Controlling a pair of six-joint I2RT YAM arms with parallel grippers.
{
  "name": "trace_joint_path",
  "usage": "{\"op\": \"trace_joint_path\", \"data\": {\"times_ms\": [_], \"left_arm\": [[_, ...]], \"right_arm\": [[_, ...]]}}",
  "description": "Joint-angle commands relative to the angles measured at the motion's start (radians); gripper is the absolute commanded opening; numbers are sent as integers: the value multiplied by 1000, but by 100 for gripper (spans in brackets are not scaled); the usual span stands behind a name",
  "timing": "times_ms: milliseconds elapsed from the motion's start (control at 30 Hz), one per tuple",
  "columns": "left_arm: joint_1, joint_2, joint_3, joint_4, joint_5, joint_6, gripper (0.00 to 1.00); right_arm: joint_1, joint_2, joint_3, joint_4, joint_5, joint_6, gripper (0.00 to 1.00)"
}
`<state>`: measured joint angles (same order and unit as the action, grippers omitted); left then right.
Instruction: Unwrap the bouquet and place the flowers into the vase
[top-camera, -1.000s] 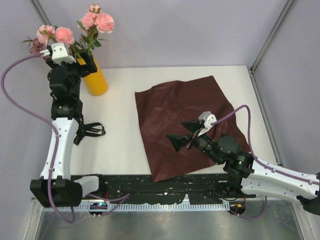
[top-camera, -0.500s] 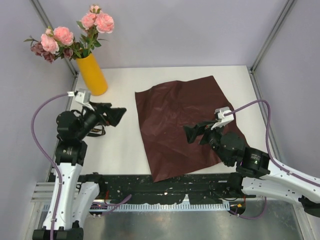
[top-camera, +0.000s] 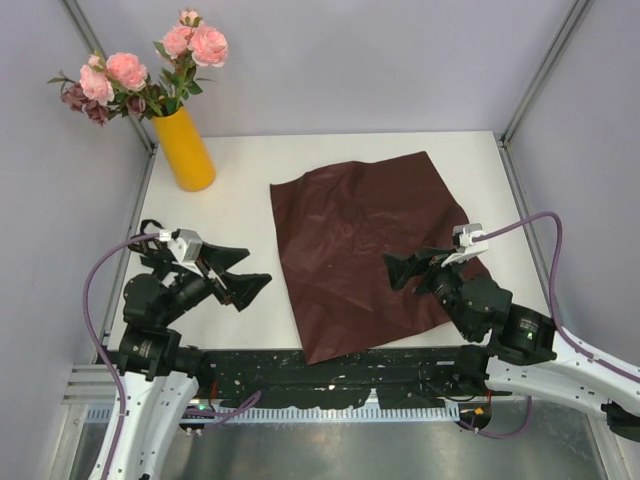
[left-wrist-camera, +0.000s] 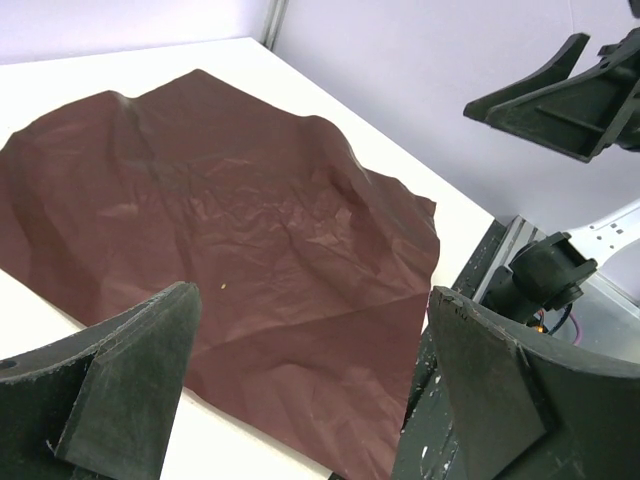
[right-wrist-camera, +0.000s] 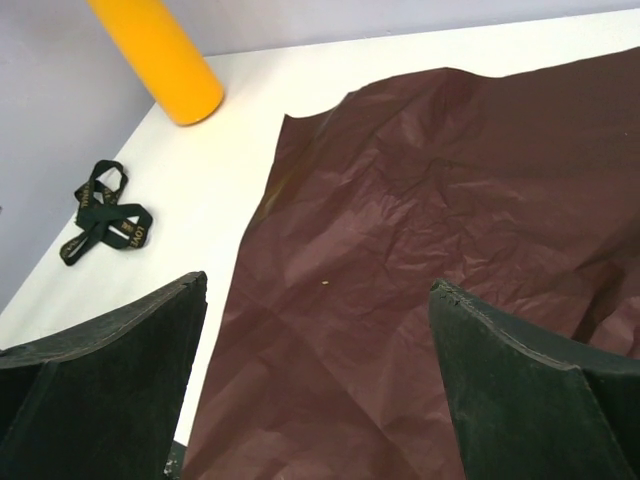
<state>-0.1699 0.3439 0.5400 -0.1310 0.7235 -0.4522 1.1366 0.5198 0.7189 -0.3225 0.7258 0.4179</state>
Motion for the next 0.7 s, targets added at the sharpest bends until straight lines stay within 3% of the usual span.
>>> {"op": "trace_joint_path", "data": {"times_ms": [0,667], "left_arm": [[-2,-26,-3,19,8,3,100],[-5,-37,2,-4,-12,12,100]], "right_arm": [[2,-26,-30,45,43,7,95],[2,-78,-1,-23,57,30,95]]}}
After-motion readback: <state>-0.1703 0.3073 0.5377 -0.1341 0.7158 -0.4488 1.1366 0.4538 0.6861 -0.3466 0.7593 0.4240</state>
